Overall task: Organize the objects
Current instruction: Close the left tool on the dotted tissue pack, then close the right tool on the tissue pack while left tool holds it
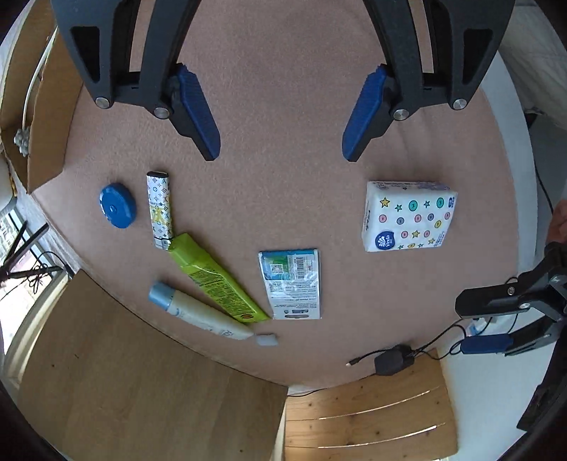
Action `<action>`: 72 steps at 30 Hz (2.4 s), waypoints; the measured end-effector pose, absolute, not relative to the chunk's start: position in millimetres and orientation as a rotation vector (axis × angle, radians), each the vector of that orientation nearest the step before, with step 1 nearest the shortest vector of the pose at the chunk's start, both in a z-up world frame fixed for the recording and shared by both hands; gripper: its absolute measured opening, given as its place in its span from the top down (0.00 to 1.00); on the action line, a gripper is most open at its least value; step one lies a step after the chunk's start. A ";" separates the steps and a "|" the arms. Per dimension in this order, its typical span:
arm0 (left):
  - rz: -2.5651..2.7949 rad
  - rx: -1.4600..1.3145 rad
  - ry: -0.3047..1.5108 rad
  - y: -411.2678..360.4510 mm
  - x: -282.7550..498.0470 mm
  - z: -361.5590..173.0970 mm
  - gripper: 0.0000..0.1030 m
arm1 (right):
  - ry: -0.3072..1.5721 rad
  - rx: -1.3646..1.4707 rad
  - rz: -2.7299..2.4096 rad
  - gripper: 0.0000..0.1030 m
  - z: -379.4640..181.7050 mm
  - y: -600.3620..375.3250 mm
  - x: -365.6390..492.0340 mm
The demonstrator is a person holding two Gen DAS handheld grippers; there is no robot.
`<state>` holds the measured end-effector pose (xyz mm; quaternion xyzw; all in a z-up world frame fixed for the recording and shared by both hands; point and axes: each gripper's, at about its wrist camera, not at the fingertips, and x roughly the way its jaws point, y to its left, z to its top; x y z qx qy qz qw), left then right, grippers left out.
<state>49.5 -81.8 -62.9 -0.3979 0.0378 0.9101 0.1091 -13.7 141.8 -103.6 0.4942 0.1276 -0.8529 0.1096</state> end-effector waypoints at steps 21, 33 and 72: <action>2.385 -1.086 0.469 -27.7 57.3 -121.1 0.02 | 0.573 1.422 -2.261 0.34 -116.8 117.8 -26.2; 2.367 -1.069 0.409 -24.5 51.0 -121.6 0.04 | 0.646 1.324 -2.078 0.30 -119.9 93.7 -19.3; 2.023 -0.989 0.554 -19.5 101.9 -124.1 0.45 | 1.136 0.984 -1.415 0.30 -129.5 57.4 -2.9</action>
